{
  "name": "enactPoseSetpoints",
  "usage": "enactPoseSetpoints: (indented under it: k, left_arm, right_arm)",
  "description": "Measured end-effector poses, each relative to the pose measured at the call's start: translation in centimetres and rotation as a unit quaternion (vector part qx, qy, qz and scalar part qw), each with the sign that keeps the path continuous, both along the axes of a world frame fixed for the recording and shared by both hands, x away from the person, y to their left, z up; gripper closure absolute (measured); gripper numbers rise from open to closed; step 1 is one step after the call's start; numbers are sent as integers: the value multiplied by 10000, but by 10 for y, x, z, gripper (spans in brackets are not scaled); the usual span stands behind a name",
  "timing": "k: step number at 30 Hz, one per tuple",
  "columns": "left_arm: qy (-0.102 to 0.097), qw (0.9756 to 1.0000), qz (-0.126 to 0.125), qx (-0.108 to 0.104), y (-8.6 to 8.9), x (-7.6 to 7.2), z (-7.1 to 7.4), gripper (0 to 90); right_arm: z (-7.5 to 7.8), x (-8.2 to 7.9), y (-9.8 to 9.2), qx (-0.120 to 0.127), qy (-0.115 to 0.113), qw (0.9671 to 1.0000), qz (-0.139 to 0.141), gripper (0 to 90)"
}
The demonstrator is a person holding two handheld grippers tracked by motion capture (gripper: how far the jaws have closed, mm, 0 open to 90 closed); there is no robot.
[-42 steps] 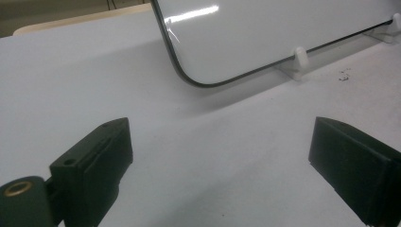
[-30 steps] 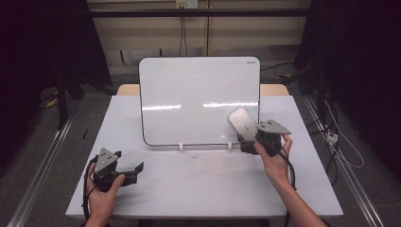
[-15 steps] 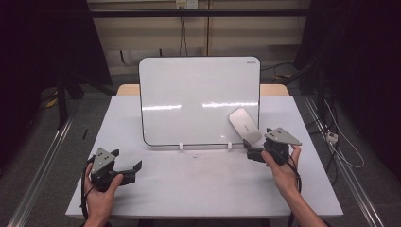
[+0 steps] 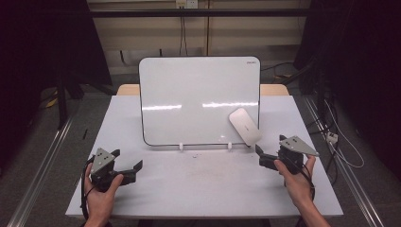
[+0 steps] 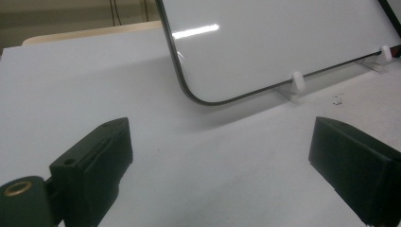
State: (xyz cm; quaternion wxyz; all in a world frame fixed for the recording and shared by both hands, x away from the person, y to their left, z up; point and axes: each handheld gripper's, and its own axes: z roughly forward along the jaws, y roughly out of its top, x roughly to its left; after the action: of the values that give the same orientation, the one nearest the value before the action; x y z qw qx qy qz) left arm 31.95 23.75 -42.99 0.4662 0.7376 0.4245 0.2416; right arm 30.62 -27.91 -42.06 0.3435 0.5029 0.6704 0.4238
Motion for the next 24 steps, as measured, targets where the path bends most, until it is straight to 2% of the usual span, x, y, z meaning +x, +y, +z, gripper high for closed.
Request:
enactPoseSetpoints:
  k: [3,5,12,16,24]
  left_arm:
    - [-7,10000,20,-43,-1,0,0,68]
    - [-16,10000,24,-38,-1,0,0,68]
    - [-48,9999,71,126,-1,-1,0,68]
    - [-36,9999,76,80,-1,-1,0,67]
    - [-6,9999,26,144,-4,-1,-1,67]
  right_arm:
    - [-2,-4,-2,-40,26,10000,-11,78]
    - [-5,-8,-2,34,65,10000,-3,75]
    - [-13,-20,-7,51,124,9999,-42,74]
    - [-18,-26,-11,75,197,9997,-93,75]
    - [-25,-37,-20,83,76,9998,-149,70]
